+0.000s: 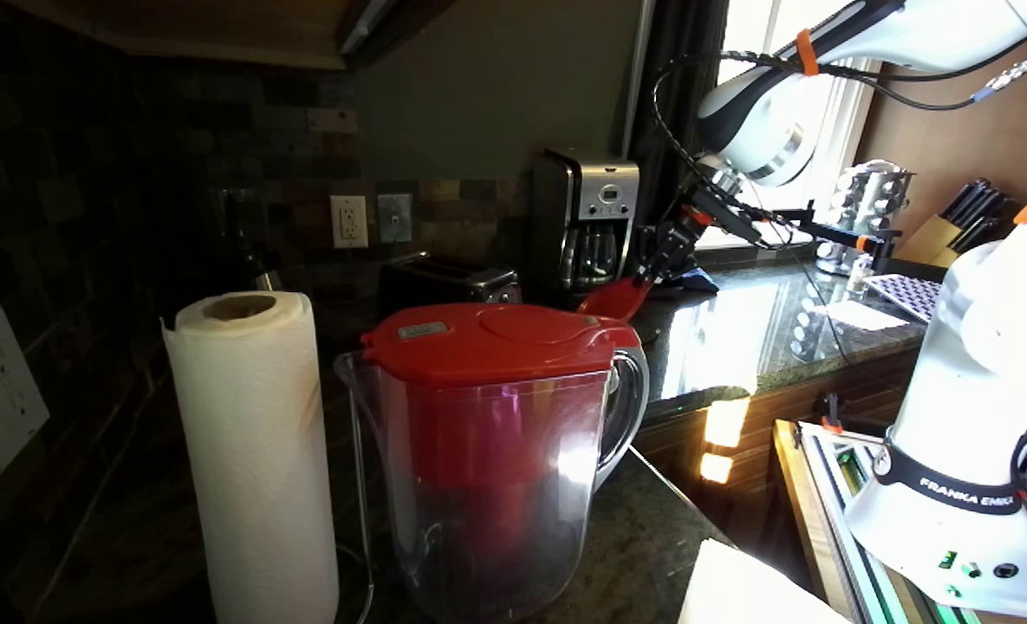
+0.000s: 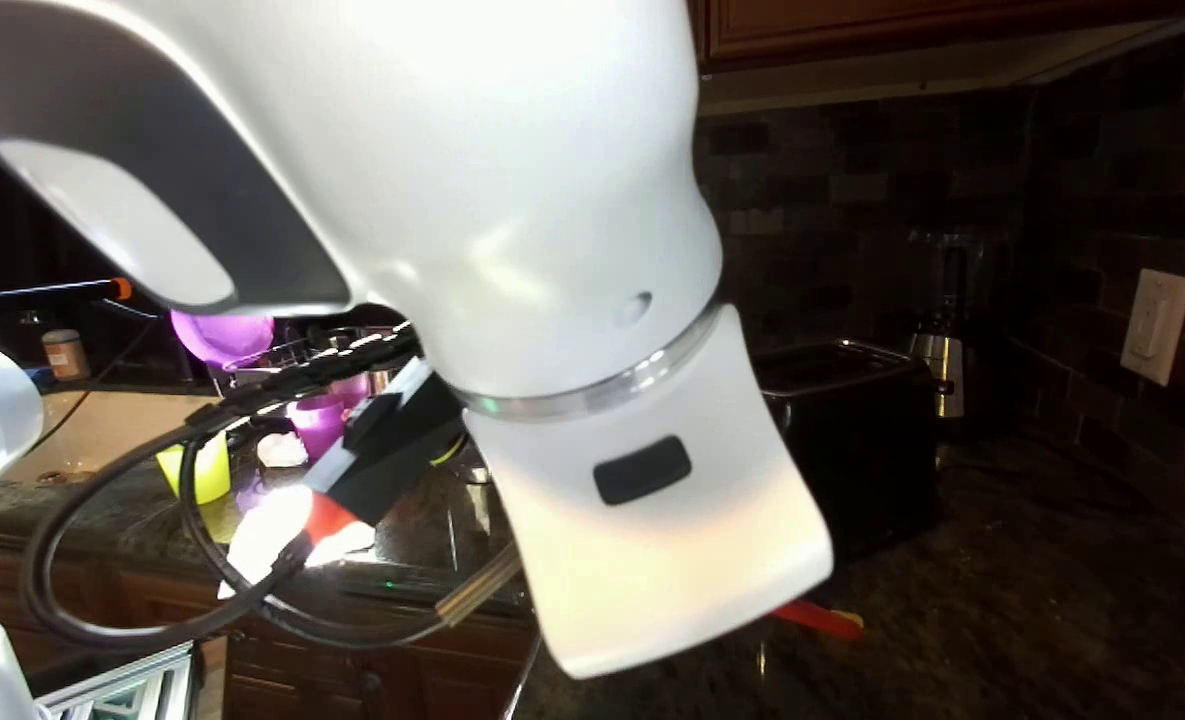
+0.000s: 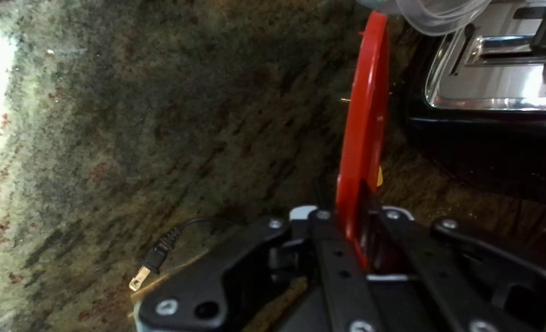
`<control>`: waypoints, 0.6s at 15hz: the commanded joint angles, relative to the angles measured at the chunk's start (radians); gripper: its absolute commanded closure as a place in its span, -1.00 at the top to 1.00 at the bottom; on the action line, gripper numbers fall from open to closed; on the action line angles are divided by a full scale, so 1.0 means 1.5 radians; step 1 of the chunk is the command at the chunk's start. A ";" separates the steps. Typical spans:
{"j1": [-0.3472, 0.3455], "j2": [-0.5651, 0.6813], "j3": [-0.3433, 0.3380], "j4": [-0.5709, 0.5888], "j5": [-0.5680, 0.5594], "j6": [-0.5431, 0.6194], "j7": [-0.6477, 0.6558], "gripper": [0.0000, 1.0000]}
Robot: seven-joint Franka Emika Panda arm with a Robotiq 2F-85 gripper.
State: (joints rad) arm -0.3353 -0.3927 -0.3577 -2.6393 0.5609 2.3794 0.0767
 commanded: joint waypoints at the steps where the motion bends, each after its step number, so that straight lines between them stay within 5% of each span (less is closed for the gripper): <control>1: 0.018 0.048 -0.021 0.018 0.043 0.022 -0.022 -0.93; 9: 0.029 0.139 -0.013 0.063 0.081 0.045 -0.050 -0.93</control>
State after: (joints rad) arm -0.3123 -0.2526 -0.3725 -2.5820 0.6445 2.4318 0.0301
